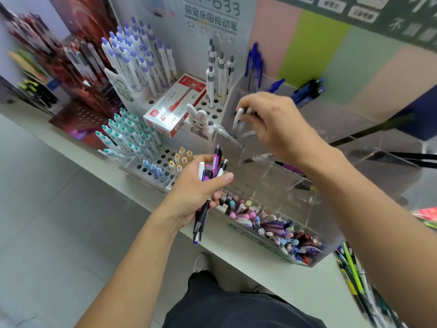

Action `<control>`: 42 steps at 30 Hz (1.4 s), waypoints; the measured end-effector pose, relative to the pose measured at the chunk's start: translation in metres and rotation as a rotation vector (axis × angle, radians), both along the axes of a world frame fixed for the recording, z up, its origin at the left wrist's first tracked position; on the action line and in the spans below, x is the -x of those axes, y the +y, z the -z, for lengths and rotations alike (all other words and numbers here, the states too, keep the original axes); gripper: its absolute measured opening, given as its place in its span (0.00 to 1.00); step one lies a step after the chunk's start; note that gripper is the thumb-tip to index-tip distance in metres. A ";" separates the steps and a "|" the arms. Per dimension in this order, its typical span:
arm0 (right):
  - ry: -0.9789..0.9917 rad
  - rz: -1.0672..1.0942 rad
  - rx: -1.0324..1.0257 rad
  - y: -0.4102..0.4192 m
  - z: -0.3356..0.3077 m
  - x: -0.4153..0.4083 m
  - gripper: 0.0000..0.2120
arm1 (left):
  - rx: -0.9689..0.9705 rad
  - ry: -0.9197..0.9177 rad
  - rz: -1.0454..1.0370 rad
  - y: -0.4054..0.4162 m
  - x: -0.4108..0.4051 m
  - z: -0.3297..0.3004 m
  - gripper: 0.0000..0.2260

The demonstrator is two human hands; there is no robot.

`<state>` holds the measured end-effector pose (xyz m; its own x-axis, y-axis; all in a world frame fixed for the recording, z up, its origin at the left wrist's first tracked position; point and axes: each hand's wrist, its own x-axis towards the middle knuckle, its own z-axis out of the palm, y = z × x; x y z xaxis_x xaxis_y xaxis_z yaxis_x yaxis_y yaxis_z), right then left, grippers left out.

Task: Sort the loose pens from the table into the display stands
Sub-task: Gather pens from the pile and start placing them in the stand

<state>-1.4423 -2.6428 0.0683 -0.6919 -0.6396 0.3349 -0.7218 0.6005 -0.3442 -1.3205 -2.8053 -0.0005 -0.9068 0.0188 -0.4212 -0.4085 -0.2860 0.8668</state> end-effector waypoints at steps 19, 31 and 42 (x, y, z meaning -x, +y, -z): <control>-0.872 0.224 0.540 0.090 0.002 -0.089 0.10 | 0.273 0.225 0.551 0.075 0.015 -0.032 0.25; -0.815 0.245 0.390 0.126 0.006 -0.103 0.12 | 0.397 0.204 0.644 0.112 0.015 -0.033 0.28; -0.711 0.303 0.628 0.144 -0.013 -0.087 0.09 | 0.317 0.159 0.615 0.092 0.006 -0.023 0.15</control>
<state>-1.3550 -2.4986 0.0810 -0.9679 -0.2512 -0.0038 -0.0705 0.2862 -0.9556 -1.3262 -2.7128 0.0228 -0.8222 0.4450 -0.3548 -0.2769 0.2319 0.9325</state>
